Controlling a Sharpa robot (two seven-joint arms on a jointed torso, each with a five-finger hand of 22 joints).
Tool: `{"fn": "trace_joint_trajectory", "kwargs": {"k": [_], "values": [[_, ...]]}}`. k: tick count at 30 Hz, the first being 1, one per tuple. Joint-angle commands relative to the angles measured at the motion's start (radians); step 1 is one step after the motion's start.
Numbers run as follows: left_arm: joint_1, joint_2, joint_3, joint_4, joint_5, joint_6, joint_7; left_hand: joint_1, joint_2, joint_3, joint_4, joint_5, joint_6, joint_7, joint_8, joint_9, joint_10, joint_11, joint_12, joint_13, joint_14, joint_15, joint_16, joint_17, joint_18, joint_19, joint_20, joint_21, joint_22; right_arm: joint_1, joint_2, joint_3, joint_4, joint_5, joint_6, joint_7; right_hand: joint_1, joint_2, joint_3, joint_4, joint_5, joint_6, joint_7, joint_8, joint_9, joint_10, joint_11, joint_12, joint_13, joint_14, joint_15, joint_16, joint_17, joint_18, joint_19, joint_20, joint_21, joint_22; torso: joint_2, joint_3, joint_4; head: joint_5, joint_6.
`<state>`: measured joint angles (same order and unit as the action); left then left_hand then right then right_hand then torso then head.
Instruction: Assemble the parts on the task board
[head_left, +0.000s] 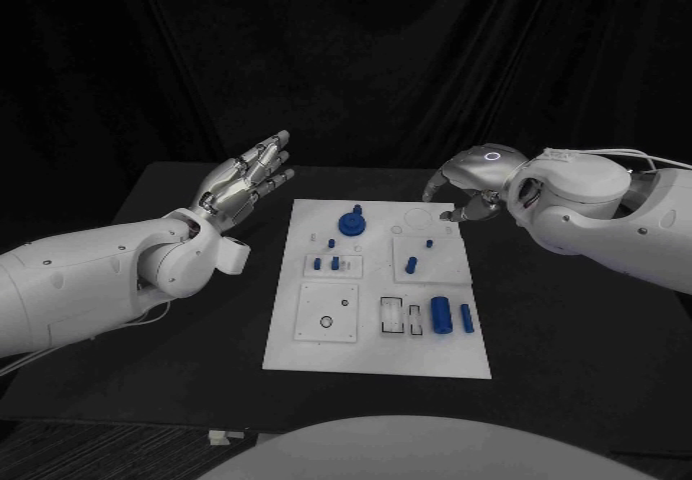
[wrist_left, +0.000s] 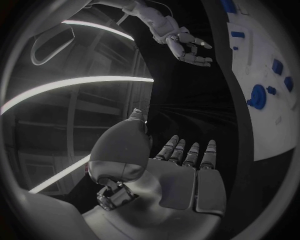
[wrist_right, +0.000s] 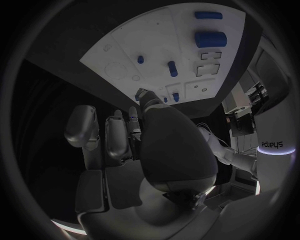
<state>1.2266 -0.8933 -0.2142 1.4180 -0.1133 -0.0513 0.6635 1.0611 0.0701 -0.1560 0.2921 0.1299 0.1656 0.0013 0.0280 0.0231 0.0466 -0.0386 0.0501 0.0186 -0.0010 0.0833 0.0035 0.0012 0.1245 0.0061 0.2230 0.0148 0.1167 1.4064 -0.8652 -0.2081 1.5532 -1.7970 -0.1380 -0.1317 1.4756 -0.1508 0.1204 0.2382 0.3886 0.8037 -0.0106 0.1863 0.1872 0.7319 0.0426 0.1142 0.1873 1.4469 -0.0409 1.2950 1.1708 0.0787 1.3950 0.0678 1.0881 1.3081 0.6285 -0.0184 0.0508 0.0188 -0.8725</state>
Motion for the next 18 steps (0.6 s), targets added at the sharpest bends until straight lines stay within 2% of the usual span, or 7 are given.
{"fn": "trace_joint_trajectory", "kwargs": {"k": [1,4,8,10,12,13,18], "values": [[-0.012,-0.008,0.001,0.013,0.156,0.099,0.209,-0.012,0.014,-0.021,0.001,-0.041,-0.020,-0.022,-0.007,-0.002,-0.017,-0.023,-0.005,-0.002,0.001,-0.022,-0.004,-0.001,0.026,-0.004,-0.018,-0.006,-0.032,-0.014,0.003,0.001,-0.011,-0.061,0.018,0.008,0.015,0.003,0.015,-0.010,0.075,0.010,0.003,-0.009,-0.002,0.007,0.008,0.020,-0.010,0.010,-0.006,0.017,0.020,0.014,0.005,-0.006,0.004,0.132,0.002,-0.0035,0.0028,-0.004,0.000],[-0.019,-0.017,0.001,0.018,0.149,0.095,0.210,-0.019,0.029,-0.034,0.001,-0.046,-0.039,-0.060,-0.010,-0.004,-0.027,-0.046,-0.003,-0.004,0.001,-0.025,-0.004,-0.001,0.038,-0.005,-0.024,-0.008,-0.051,-0.025,0.008,0.001,-0.022,-0.063,0.004,0.020,0.007,0.006,0.014,-0.013,0.038,0.013,0.006,-0.015,-0.003,0.028,0.012,0.040,-0.015,0.021,-0.005,0.033,0.038,0.010,0.017,-0.005,0.023,0.140,0.002,-0.0057,0.0040,-0.006,0.000],[-0.022,-0.026,0.001,0.028,0.120,0.071,0.214,-0.024,0.053,-0.049,0.000,-0.031,-0.049,-0.070,-0.010,-0.005,-0.034,-0.063,-0.004,-0.006,0.001,-0.045,-0.004,-0.001,0.049,-0.005,-0.050,-0.009,-0.064,-0.036,0.014,0.001,-0.037,-0.064,0.003,0.029,-0.027,0.011,-0.001,0.002,-0.060,0.035,0.018,-0.015,-0.001,0.053,0.013,0.066,-0.029,0.028,-0.003,0.043,0.047,0.008,0.027,-0.003,0.034,0.146,0.002,-0.0087,0.0019,-0.011,0.000],[-0.024,-0.029,0.001,0.036,0.111,0.057,0.217,0.001,0.057,-0.061,-0.001,-0.022,-0.039,-0.105,-0.009,-0.004,-0.040,-0.105,-0.009,-0.008,0.001,-0.099,-0.004,-0.001,0.055,-0.006,-0.101,-0.010,-0.074,-0.042,0.018,0.001,-0.045,-0.064,0.004,0.033,-0.044,0.011,-0.008,0.017,-0.061,0.049,0.021,-0.013,0.000,0.066,0.014,0.077,-0.035,0.031,-0.002,0.048,0.053,0.007,0.031,-0.002,0.042,0.149,0.003,-0.0085,0.0023,-0.012,0.000],[-0.024,-0.031,0.001,0.041,0.105,0.047,0.219,0.009,0.061,-0.070,0.000,-0.016,-0.039,-0.115,-0.009,-0.004,-0.043,-0.119,-0.015,-0.009,0.001,-0.142,-0.004,-0.001,0.055,-0.006,-0.138,-0.011,-0.081,-0.048,0.021,0.001,-0.052,-0.065,0.006,0.037,-0.042,0.013,-0.005,0.018,-0.030,0.064,0.024,-0.012,0.001,0.077,0.014,0.084,-0.040,0.033,-0.002,0.053,0.058,0.006,0.035,-0.003,0.049,0.151,0.003,-0.0083,0.0026,-0.012,0.000],[-0.025,-0.031,0.001,0.043,0.103,0.045,0.219,0.012,0.061,-0.073,0.000,-0.012,-0.038,-0.120,-0.009,-0.004,-0.044,-0.126,-0.018,-0.010,0.001,-0.152,-0.004,-0.001,0.055,-0.006,-0.147,-0.011,-0.084,-0.051,0.022,0.001,-0.055,-0.065,0.007,0.039,-0.042,0.013,-0.005,0.018,-0.030,0.064,0.024,-0.012,0.001,0.077,0.014,0.084,-0.040,0.033,-0.002,0.053,0.058,0.006,0.035,-0.003,0.049,0.151,0.003,-0.0084,0.0026,-0.013,0.000],[-0.027,-0.030,0.001,0.048,0.098,0.045,0.216,0.028,0.065,-0.079,-0.001,0.003,-0.058,-0.140,-0.012,-0.006,-0.045,-0.139,-0.019,-0.011,0.001,-0.137,-0.004,-0.001,0.054,-0.006,-0.147,-0.011,-0.085,-0.070,0.032,0.001,-0.072,-0.065,0.004,0.046,-0.034,0.016,0.002,0.010,-0.020,0.074,0.035,-0.016,0.000,0.099,0.013,0.097,-0.046,0.035,-0.003,0.056,0.060,0.004,0.038,-0.002,0.056,0.153,0.002,-0.0065,0.0006,-0.014,0.000]]}}
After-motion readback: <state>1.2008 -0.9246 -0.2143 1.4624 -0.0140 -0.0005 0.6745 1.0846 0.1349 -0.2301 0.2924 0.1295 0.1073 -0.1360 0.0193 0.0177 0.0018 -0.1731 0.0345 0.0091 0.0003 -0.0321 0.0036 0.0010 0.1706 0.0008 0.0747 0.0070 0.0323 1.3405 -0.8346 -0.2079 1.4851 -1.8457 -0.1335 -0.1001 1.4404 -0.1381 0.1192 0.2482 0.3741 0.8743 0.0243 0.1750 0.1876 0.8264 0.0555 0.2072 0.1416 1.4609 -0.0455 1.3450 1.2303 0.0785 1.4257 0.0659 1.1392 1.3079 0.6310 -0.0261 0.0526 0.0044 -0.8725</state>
